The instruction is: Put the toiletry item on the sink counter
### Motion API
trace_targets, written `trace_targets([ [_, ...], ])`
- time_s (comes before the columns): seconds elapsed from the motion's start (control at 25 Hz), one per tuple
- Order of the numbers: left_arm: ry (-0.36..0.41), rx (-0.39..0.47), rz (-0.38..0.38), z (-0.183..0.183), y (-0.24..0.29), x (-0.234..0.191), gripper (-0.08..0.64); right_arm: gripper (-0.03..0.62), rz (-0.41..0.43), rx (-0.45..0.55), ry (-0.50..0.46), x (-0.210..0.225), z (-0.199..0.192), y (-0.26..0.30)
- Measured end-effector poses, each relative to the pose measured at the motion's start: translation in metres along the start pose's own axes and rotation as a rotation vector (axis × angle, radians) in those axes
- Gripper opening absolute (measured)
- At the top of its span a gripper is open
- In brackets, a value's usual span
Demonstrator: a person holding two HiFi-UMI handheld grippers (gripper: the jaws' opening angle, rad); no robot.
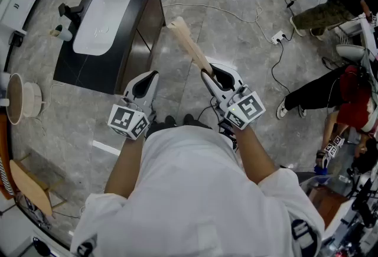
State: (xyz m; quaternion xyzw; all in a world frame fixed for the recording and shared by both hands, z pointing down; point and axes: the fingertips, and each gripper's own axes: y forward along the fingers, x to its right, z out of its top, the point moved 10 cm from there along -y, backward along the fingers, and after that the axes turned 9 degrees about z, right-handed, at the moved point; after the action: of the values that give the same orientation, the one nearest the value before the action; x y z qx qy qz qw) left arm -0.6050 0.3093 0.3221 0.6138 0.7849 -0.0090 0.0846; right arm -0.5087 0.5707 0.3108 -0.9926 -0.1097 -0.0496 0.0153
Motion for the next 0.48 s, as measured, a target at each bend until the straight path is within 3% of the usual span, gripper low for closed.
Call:
trace_targets([
  [0.48,-0.02,-0.009,0.02,-0.004,-0.01,0.018,0.017,0.086,-0.034,0.008,0.056,0.001,-0.005,-0.025],
])
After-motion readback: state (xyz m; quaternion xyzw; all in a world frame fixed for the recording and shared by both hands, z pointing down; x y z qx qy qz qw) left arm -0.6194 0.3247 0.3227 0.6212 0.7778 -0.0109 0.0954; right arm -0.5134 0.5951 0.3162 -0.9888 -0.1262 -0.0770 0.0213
